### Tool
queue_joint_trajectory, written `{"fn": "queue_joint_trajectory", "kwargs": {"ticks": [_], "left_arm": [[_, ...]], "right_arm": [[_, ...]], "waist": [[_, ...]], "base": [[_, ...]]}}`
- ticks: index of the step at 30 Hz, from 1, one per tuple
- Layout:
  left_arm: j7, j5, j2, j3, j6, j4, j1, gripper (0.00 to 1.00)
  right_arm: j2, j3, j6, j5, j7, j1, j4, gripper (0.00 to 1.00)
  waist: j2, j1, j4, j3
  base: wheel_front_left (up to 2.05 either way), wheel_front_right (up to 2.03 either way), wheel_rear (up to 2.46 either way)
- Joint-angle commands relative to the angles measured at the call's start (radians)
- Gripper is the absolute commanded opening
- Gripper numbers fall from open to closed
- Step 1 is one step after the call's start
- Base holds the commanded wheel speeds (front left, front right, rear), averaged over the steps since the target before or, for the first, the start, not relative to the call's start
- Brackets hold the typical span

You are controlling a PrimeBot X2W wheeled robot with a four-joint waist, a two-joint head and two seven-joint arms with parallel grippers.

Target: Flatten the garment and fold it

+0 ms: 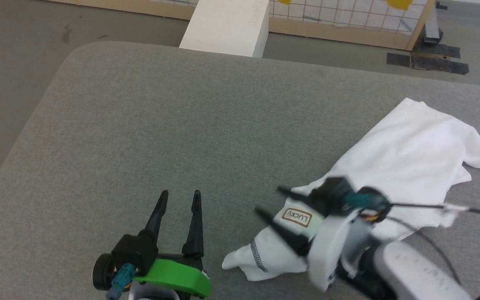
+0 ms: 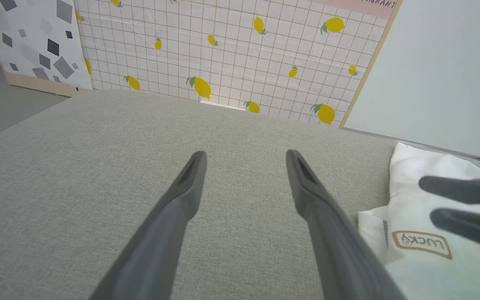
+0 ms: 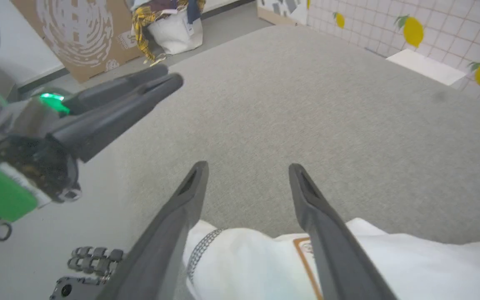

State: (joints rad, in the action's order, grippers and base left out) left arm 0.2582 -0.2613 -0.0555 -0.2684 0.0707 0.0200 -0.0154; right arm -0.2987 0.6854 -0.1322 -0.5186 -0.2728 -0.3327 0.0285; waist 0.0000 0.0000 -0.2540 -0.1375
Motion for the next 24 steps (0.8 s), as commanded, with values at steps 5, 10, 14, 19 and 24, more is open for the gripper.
{"fn": "queue_joint_trajectory", "kwargs": {"ticks": [5, 10, 14, 19, 24], "left_arm": [[0.004, 0.02, 0.003, 0.002, -0.003, -0.018, -0.013, 1.0], [0.004, 0.037, 0.0, -0.002, -0.015, -0.046, -0.011, 1.0], [0.004, 0.059, -0.005, -0.015, -0.038, -0.075, -0.024, 1.0], [0.0, 0.076, -0.01, -0.031, -0.043, -0.097, -0.019, 1.0], [-0.075, 0.118, -0.039, -0.08, -0.079, -0.115, 0.056, 1.0]], "right_arm": [[0.025, -0.269, 0.002, 0.088, 0.059, 0.083, -0.07, 1.0], [0.119, -0.567, 0.002, 0.264, 0.13, 0.233, -0.181, 1.0], [0.236, -0.806, 0.002, 0.37, 0.195, 0.423, -0.282, 1.0], [0.248, -0.88, 0.002, 0.351, 0.213, 0.497, -0.291, 1.0], [0.248, -0.907, 0.002, 0.328, 0.222, 0.486, -0.293, 1.0]], "waist": [[0.0, 0.0, 0.045, -0.006], [0.0, 0.0, 0.084, -0.016], [0.0, 0.0, 0.128, -0.026], [0.0, 0.0, 0.174, -0.031], [0.0, 0.0, 0.202, -0.037]], "base": [[0.0, 0.0, 0.0], [0.0, 0.0, 0.0], [0.0, 0.0, 0.0], [0.0, 0.0, 0.0], [0.0, 0.0, 0.0]]}}
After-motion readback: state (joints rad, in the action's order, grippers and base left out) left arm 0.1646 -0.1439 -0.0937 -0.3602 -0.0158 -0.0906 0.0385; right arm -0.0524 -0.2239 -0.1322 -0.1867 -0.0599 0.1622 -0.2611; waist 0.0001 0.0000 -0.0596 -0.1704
